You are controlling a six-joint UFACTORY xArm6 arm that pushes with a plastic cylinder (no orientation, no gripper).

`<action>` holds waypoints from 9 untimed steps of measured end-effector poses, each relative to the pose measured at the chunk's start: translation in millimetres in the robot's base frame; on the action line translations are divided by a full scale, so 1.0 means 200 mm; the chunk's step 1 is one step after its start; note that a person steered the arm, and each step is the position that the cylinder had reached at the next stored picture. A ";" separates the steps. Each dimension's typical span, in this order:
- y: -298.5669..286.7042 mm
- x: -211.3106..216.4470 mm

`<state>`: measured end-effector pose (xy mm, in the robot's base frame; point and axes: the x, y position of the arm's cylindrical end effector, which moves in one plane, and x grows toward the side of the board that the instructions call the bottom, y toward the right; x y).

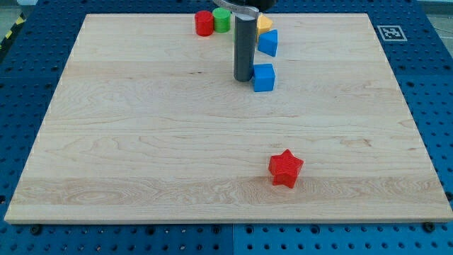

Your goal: Push the green star into the yellow blocks

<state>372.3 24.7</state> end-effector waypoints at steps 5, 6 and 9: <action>0.00 -0.09; 0.00 -0.09; 0.00 -0.20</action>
<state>331.5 24.7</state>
